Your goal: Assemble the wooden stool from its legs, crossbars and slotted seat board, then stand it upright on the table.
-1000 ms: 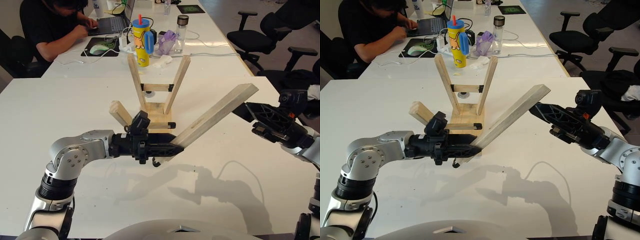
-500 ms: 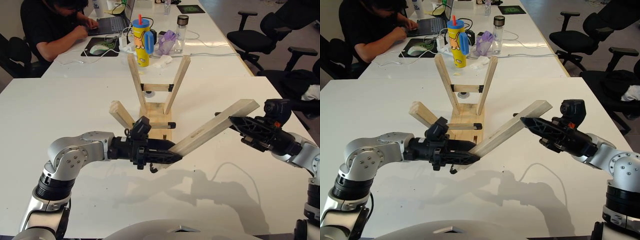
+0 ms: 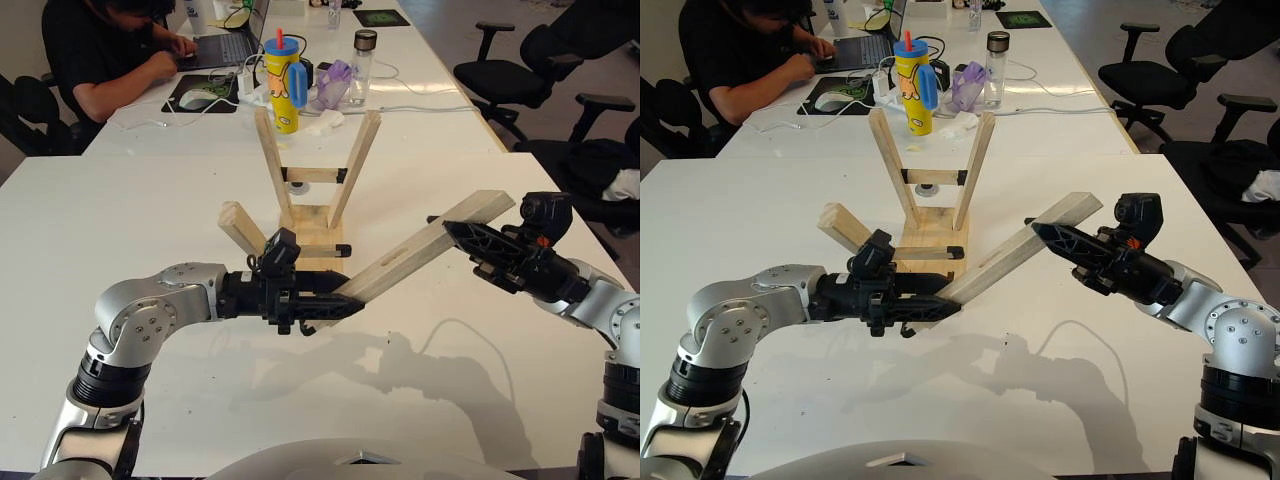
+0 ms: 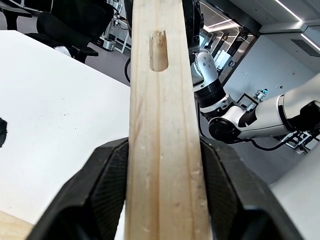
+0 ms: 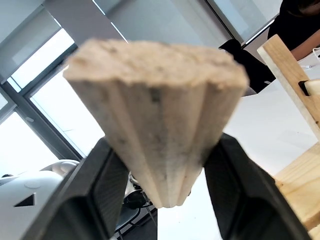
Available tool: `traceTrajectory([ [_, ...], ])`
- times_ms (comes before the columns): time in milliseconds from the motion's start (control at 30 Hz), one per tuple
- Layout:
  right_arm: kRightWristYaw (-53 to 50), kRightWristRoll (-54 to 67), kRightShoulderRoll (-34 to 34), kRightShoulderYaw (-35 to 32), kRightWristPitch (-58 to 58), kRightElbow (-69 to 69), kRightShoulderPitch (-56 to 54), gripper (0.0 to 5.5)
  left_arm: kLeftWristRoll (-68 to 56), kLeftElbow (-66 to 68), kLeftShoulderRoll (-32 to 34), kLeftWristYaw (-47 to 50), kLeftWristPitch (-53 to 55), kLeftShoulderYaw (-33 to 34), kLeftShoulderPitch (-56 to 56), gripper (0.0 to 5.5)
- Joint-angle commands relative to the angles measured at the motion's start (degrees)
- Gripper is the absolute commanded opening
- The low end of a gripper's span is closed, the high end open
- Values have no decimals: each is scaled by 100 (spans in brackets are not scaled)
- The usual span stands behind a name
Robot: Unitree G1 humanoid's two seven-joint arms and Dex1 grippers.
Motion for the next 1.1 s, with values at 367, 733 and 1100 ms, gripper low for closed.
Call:
traceTrajectory([
  [367, 957, -2096, -709, 306, -1052, 623, -488, 208, 1793, -314, 692, 220, -974, -629, 877, 352],
  [733, 1462, -3808, -182, 1470, -2445, 1499, -1762, 208, 4454, 857, 237, 694, -2432, -1867, 747, 352],
  [1100, 1862, -4349, 59, 1883, -2750, 1727, -2067, 208, 4986, 1073, 276, 359, -2233, -2203, 857, 352],
])
